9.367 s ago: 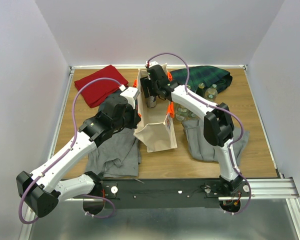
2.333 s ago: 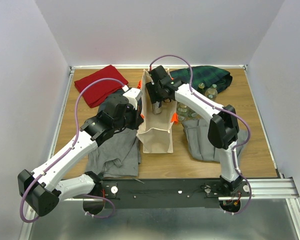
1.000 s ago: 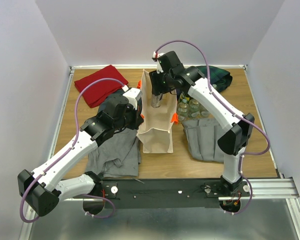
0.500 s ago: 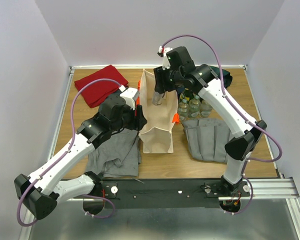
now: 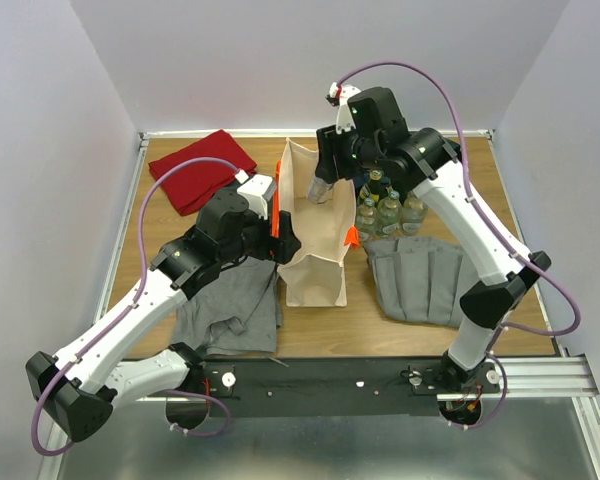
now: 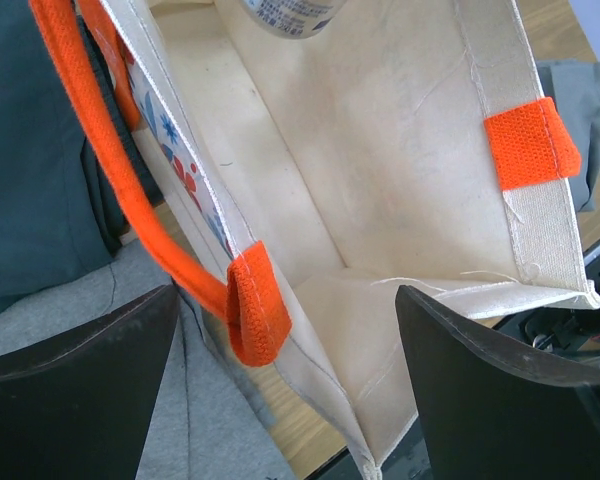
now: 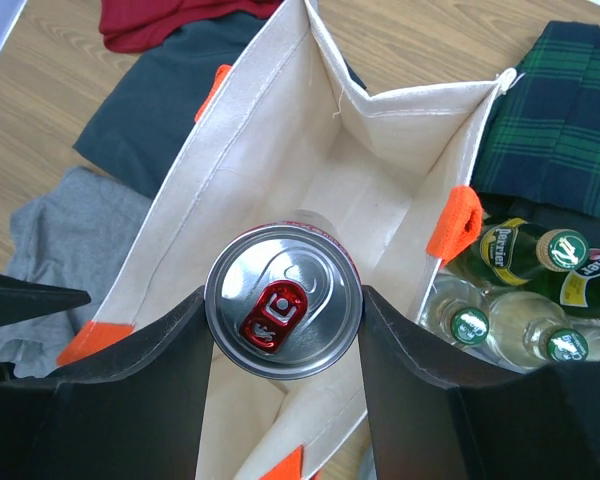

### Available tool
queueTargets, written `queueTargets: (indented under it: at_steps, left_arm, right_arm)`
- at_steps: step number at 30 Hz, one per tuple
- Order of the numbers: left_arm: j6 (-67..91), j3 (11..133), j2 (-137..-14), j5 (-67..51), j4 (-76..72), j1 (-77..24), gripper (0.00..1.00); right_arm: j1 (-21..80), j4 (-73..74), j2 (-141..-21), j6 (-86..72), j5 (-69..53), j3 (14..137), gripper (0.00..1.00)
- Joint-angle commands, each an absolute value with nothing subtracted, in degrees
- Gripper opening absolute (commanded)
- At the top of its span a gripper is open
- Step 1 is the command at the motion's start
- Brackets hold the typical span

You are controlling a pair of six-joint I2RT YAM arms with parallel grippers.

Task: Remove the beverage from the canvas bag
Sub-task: Take out the drink from the canvas bag.

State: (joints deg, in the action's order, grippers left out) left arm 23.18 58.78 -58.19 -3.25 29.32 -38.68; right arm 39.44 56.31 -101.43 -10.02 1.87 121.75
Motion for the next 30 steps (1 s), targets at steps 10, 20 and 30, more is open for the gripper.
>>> queueTargets:
  at_steps: [10, 20, 30]
  left_arm:
    - [22.94, 57.74, -55.81, -1.85, 29.27, -38.58, 0.99]
    - [23.38, 57.22, -56.08, -1.58, 28.56, -38.58, 0.99]
    - [23.55, 57.48, -55.2, -1.41, 28.56, -38.58, 0.99]
  right_arm:
    - [39.99, 54.05, -94.93, -10.55, 8.69, 124.98, 0.01]
    - [39.9, 50.1, -86.4, -10.55, 19.15, 118.92, 0.01]
    - [39.99, 48.7, -81.39, -10.46, 27.49, 114.71, 0.01]
